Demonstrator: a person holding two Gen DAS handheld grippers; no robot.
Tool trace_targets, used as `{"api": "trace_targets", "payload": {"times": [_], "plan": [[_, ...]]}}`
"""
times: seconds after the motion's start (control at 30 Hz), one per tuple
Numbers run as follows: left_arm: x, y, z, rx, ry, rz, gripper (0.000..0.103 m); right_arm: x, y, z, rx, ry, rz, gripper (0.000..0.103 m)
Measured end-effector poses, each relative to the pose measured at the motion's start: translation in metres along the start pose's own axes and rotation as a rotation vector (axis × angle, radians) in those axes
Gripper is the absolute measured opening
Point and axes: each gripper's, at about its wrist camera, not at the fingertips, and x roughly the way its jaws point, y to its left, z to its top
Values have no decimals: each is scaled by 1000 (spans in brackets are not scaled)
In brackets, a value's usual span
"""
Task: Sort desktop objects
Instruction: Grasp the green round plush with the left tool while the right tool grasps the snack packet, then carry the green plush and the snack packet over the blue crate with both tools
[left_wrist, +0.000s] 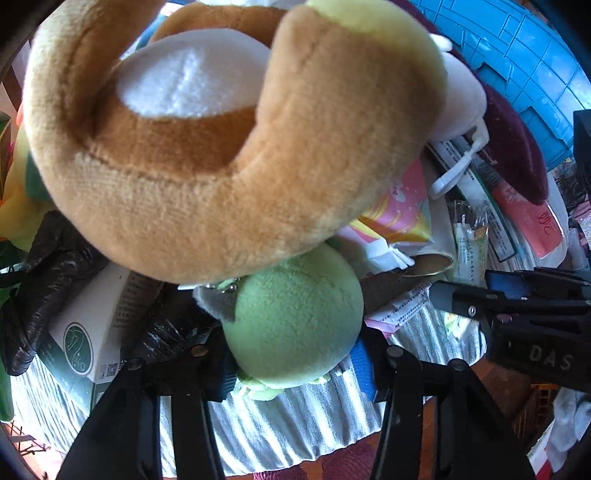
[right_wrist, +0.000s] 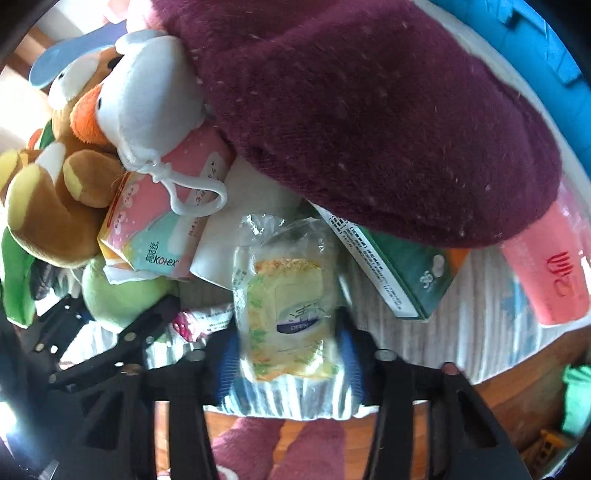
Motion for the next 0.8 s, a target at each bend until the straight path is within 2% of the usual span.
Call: {"api": "trace_targets", "payload": {"times": [0.3,0.43,0.53,0.6,0.63,0.8], "plan": [[-54,-10,-20,48,-83,-21,49,-49,5,-19,-12,-90,24,34],[-101,-12,-19,79,-203,-4,49,-90,16,-21,-46,-170,18,34],[-127,-22,5,91,-288,14,49,-128,27,-19,-67,-253,17,34],[-145,-27,4,88,-330,20,49,-153,45,-11,-80,-299,16,34],[-156,-13,-2,86,-348,21,49,-162,54,-4,-90,-324,12,34],[-190,9,2,91,-429,22,49,-173,93,-17,-124,-413,-11,35]]}}
